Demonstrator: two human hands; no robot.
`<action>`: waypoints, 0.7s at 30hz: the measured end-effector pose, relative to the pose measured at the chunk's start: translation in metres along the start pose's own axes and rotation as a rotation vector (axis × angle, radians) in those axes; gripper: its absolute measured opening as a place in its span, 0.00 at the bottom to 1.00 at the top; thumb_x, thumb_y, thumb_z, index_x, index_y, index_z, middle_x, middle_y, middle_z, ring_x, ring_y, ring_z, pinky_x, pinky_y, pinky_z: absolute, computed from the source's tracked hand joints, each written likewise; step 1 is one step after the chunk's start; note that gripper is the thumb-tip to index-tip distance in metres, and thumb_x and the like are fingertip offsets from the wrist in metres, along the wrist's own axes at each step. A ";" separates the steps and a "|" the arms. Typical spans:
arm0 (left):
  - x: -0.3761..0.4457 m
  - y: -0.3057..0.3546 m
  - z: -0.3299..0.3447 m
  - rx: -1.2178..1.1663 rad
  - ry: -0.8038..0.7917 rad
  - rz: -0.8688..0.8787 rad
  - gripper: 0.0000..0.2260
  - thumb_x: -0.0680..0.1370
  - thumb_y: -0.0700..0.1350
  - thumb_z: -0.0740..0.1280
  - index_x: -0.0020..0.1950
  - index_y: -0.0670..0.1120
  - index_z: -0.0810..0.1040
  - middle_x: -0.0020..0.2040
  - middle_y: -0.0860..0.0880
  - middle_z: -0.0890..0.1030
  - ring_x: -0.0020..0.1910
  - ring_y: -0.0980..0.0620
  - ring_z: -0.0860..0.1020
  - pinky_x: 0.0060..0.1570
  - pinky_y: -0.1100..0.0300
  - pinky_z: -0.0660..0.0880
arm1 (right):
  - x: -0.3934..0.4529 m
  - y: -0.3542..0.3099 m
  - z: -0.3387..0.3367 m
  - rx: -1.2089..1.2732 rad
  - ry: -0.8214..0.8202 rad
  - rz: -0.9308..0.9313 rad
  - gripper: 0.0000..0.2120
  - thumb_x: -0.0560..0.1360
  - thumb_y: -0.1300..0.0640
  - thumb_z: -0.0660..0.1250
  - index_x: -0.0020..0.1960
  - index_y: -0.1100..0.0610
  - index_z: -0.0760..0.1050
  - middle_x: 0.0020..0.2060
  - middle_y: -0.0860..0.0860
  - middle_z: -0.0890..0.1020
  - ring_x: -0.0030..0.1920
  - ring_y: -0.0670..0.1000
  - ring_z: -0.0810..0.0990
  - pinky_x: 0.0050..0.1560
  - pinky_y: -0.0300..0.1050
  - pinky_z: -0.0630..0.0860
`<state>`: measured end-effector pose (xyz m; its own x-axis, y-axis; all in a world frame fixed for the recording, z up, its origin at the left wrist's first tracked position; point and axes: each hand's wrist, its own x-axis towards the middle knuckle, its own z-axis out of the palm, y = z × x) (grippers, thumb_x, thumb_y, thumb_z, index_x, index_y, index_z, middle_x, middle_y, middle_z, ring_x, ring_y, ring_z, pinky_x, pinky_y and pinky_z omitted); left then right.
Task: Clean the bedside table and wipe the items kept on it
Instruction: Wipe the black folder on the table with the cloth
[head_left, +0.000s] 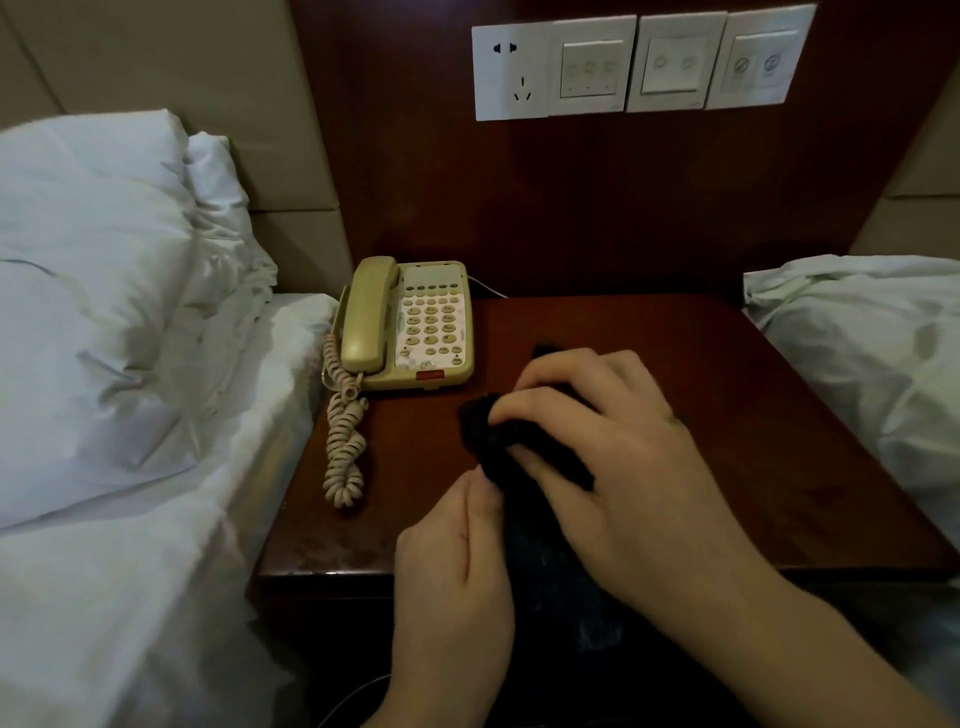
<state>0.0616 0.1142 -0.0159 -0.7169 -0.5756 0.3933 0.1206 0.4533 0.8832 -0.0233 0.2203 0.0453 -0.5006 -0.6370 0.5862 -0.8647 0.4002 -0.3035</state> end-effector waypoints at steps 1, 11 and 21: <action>0.000 -0.001 -0.001 0.021 0.030 0.031 0.17 0.84 0.55 0.57 0.40 0.54 0.79 0.36 0.52 0.81 0.33 0.58 0.78 0.32 0.61 0.71 | 0.000 0.004 -0.003 -0.001 -0.004 -0.004 0.12 0.74 0.53 0.65 0.56 0.50 0.80 0.56 0.44 0.77 0.56 0.45 0.69 0.53 0.32 0.66; -0.001 0.006 0.007 -0.050 0.013 -0.055 0.17 0.83 0.53 0.56 0.42 0.53 0.81 0.36 0.54 0.83 0.34 0.59 0.79 0.33 0.59 0.72 | -0.007 0.003 0.006 0.032 0.020 0.038 0.12 0.75 0.53 0.66 0.58 0.49 0.79 0.56 0.44 0.76 0.54 0.44 0.70 0.53 0.33 0.67; 0.004 0.010 -0.004 -0.083 0.038 -0.062 0.25 0.84 0.58 0.55 0.39 0.45 0.82 0.34 0.47 0.81 0.35 0.50 0.80 0.35 0.55 0.74 | -0.016 0.044 -0.033 0.119 0.313 0.249 0.15 0.72 0.57 0.73 0.55 0.46 0.76 0.51 0.45 0.77 0.51 0.43 0.76 0.53 0.27 0.67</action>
<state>0.0624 0.1132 -0.0046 -0.6982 -0.6271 0.3455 0.1344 0.3591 0.9236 -0.0520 0.2700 0.0476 -0.6738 -0.2921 0.6787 -0.7270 0.4259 -0.5385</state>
